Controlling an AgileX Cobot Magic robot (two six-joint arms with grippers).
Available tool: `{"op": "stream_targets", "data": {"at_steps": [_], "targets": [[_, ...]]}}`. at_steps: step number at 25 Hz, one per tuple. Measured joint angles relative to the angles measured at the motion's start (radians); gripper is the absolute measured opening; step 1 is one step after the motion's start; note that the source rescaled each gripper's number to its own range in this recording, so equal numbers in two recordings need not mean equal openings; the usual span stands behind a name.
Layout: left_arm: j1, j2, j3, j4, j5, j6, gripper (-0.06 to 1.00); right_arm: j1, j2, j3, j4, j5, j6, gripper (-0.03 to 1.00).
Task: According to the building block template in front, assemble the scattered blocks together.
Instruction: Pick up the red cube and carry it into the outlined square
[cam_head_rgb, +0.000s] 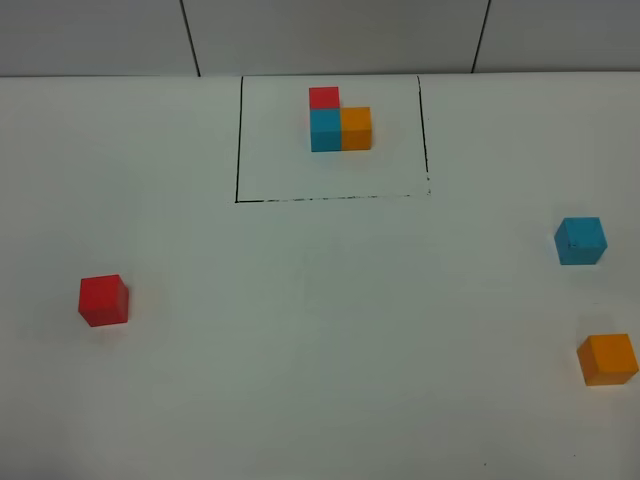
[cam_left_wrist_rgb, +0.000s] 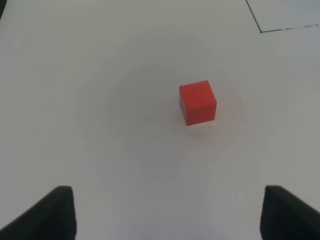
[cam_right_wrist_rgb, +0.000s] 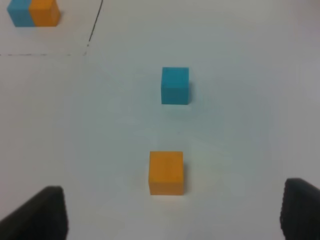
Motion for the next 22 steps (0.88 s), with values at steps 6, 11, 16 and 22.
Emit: {"op": "stream_targets", "data": {"at_steps": [6, 11, 16, 22], "targets": [[0.0, 0.0, 0.0, 0.0, 0.0, 0.0, 0.71, 0.0, 0.0, 0.0, 0.0, 0.0, 0.0, 0.73], [0.0, 0.0, 0.0, 0.0, 0.0, 0.0, 0.71, 0.0, 0.0, 0.0, 0.0, 0.0, 0.0, 0.73], [0.0, 0.0, 0.0, 0.0, 0.0, -0.007, 0.71, 0.0, 0.0, 0.0, 0.0, 0.0, 0.0, 0.73], [0.0, 0.099, -0.03, 0.008, -0.05, -0.049, 0.72, 0.0, 0.0, 0.0, 0.0, 0.0, 0.0, 0.73]]}}
